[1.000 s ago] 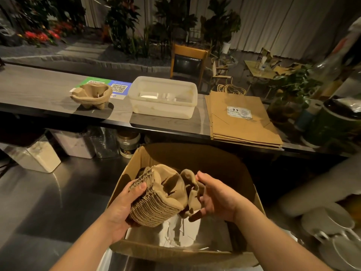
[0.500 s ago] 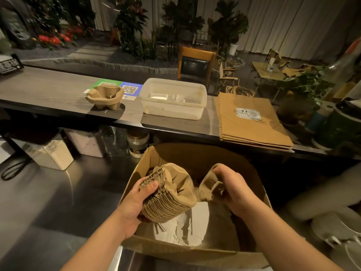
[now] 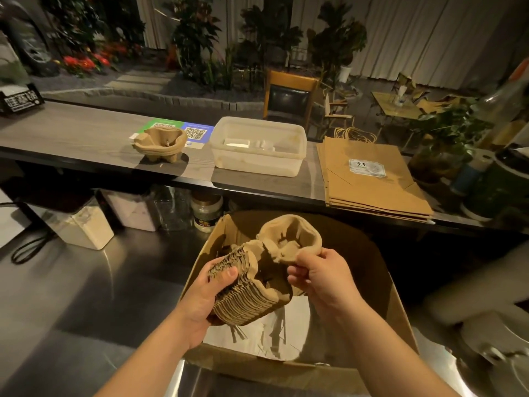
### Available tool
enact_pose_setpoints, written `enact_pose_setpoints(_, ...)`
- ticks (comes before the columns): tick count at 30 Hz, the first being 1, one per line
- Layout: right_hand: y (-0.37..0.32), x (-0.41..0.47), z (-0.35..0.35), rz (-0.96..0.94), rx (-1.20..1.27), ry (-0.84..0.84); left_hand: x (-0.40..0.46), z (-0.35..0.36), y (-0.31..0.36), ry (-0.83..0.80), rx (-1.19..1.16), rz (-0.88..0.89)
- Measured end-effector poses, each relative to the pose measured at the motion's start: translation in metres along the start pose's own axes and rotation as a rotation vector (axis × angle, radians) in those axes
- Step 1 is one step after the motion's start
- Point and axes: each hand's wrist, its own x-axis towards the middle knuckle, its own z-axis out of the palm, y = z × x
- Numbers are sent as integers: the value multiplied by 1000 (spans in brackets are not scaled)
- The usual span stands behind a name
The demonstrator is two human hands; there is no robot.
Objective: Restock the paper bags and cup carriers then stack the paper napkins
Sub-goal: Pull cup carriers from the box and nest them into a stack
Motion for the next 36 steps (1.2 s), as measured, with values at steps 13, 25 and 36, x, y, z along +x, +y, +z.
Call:
enact_pose_setpoints(13,0,-2,-2,28,-113,22,1,-2,2,8,-47,1)
enact_pose_setpoints(25,24,3,22,-270,-722,-242,-5,-1,5,-15,-40,30)
enact_pose_setpoints(36,50,108,-29,56,-599,207,-10,1,15,41,-292,-64)
